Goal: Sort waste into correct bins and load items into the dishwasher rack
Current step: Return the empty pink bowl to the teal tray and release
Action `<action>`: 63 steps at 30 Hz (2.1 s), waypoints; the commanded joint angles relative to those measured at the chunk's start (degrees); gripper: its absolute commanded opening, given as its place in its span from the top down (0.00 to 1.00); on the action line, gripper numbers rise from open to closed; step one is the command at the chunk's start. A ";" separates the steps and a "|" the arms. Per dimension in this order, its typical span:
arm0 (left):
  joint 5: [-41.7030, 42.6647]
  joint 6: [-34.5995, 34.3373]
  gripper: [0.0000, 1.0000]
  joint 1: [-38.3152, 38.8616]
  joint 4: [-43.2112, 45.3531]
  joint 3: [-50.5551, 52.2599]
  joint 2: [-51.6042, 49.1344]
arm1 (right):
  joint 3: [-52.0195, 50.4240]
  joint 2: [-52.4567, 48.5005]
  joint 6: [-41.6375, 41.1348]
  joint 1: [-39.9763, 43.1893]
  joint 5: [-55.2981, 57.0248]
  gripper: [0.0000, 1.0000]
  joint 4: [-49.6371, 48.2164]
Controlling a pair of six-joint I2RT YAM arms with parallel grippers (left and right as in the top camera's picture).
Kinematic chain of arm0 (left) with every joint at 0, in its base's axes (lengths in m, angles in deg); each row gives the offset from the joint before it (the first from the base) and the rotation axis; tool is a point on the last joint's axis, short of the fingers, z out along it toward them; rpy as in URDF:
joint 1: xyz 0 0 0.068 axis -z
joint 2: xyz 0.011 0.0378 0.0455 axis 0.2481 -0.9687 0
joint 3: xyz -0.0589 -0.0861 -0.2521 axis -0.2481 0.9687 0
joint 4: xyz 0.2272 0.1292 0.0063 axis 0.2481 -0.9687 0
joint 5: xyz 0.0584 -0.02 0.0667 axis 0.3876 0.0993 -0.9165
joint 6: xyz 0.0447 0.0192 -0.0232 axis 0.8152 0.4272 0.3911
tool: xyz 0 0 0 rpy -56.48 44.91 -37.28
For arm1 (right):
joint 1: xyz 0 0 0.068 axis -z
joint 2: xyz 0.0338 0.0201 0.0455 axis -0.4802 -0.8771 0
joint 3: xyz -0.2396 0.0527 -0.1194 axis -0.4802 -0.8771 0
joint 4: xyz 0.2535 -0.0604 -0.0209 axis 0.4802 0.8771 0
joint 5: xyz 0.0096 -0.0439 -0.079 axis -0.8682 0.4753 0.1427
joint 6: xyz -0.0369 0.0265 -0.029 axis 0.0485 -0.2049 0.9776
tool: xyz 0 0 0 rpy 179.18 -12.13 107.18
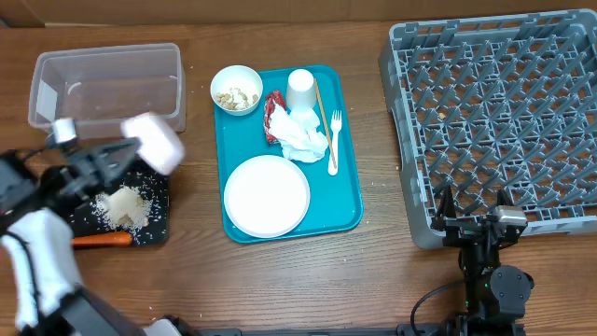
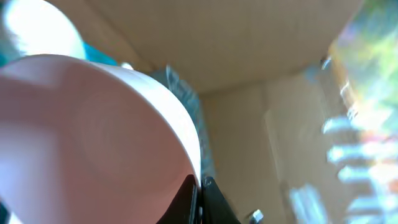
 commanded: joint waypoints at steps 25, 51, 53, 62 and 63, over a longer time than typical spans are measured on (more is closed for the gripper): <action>-101.13 5.46 0.93 61.75 23.76 -1.40 -8.68 | -0.59 0.46 0.04 0.17 0.37 0.00 -0.33; -79.76 6.88 0.51 63.67 19.47 -8.22 -15.17 | -0.59 0.46 0.04 0.17 0.37 0.00 -0.33; -82.36 5.35 0.50 63.65 19.50 -8.22 -16.92 | -0.59 0.46 0.04 0.17 0.35 0.00 -0.33; -87.86 7.67 0.45 63.63 16.22 -8.20 -19.74 | -0.59 0.46 0.04 0.17 0.35 0.00 -0.33; -88.91 7.65 0.44 63.63 15.85 -8.20 -19.74 | -0.59 0.46 0.04 0.17 0.35 0.00 -0.33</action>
